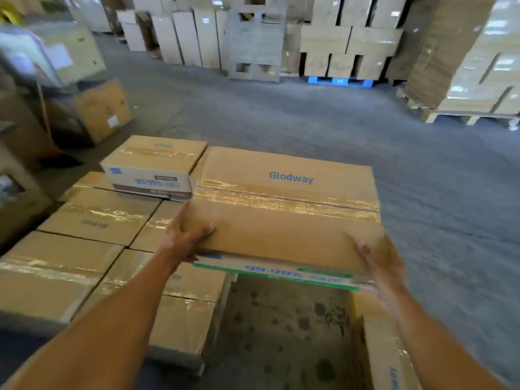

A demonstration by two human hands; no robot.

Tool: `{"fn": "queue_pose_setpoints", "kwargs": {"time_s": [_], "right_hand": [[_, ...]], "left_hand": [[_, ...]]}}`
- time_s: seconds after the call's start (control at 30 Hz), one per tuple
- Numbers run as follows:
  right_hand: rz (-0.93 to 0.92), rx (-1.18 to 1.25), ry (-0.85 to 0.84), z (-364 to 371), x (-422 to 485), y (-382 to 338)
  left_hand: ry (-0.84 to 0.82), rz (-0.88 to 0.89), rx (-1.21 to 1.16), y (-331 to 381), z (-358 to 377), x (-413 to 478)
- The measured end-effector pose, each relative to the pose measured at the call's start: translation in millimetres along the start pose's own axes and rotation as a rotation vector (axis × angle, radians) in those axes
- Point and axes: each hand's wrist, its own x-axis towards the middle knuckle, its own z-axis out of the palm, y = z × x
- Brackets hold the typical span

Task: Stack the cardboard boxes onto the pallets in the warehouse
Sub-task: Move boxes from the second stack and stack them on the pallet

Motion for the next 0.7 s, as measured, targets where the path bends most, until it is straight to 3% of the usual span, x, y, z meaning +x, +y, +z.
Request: {"fn": "queue_pose_setpoints", "kwargs": {"time_s": [0.2, 0.43, 0.7], "right_hand": [[-0.01, 0.003, -0.137, 53.3, -13.4, 9.7], [-0.018, 0.011, -0.183, 139.1, -24.9, 27.3], [0.004, -0.023, -0.099, 315.4, -51.1, 83.1]], "left_hand": [[0.146, -0.04, -0.046, -15.9, -54.9, -21.4], [0.158, -0.06, -0.068, -37.7, -127.6, 3.8], [0.146, -0.124, 0.003, -100.8, -277.7, 111.8]]}}
